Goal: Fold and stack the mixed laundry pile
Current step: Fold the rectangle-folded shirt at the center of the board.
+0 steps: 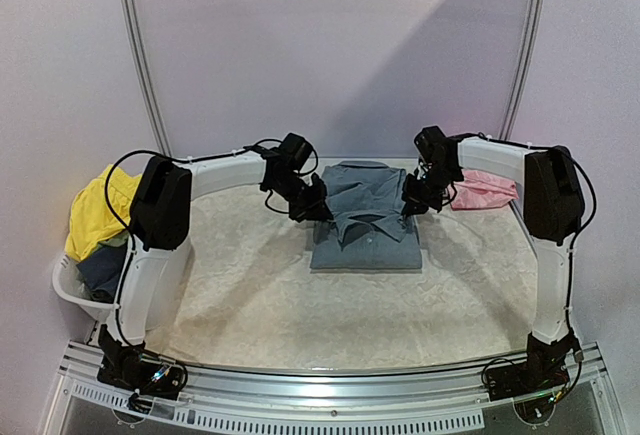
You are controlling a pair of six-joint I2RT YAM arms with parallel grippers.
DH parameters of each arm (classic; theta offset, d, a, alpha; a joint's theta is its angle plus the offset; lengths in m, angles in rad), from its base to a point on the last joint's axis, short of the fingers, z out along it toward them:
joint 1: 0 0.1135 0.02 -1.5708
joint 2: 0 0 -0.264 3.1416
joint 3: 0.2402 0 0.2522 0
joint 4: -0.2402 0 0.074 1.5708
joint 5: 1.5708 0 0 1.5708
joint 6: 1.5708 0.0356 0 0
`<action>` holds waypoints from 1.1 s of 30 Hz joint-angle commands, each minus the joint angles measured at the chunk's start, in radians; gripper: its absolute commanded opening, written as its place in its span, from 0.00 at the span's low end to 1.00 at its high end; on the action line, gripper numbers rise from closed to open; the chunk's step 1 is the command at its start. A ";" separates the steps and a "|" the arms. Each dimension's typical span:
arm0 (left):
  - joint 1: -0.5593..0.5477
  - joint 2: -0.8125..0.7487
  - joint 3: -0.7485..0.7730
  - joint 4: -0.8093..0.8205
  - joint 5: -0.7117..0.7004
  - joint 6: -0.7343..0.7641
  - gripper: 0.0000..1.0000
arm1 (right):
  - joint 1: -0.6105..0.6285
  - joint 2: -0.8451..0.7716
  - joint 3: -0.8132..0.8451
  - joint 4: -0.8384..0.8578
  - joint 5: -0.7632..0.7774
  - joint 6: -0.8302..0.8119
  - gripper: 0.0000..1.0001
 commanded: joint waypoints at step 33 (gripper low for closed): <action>-0.131 -0.740 -0.745 0.050 -0.253 0.074 0.82 | 0.296 -0.440 -0.391 0.269 -0.087 -0.157 0.33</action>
